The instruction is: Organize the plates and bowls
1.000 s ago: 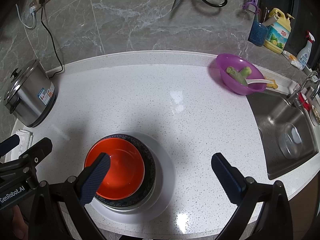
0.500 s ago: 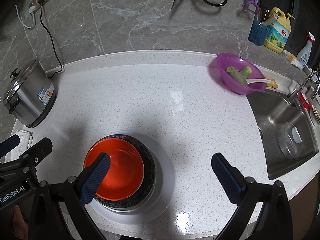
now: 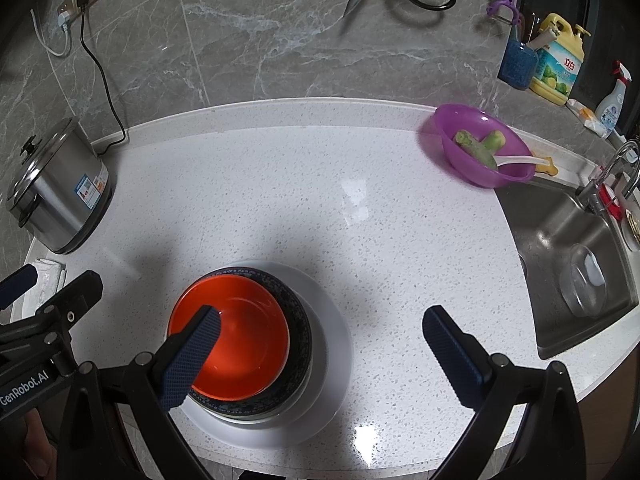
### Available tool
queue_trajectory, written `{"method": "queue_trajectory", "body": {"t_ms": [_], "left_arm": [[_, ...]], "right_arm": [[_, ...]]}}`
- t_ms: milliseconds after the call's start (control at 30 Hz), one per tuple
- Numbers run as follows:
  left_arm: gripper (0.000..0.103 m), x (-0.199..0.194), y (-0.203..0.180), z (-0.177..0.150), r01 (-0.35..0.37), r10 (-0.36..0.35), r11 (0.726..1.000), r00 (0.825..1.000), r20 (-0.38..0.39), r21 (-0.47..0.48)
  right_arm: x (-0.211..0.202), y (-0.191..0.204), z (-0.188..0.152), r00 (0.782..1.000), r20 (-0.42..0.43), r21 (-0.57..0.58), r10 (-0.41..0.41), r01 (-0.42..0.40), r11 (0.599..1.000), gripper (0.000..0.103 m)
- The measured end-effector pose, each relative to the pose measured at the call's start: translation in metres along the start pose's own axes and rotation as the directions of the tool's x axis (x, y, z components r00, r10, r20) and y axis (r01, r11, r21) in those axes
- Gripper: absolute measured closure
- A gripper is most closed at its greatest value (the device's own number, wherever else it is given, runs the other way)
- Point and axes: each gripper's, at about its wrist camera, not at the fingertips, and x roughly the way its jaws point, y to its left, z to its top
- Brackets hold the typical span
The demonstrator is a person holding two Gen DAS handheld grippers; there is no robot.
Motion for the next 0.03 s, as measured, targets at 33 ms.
{"method": "queue_trajectory", "body": {"t_ms": [33], "left_arm": [[0.0,0.0004,0.0008,0.0003,0.007,-0.007,1.0,1.0,-0.004,-0.004]], "right_arm": [[0.0001,-0.0001,0.0,1.0,0.0,0.0,-0.001,0.001,1.0,0.0]]}}
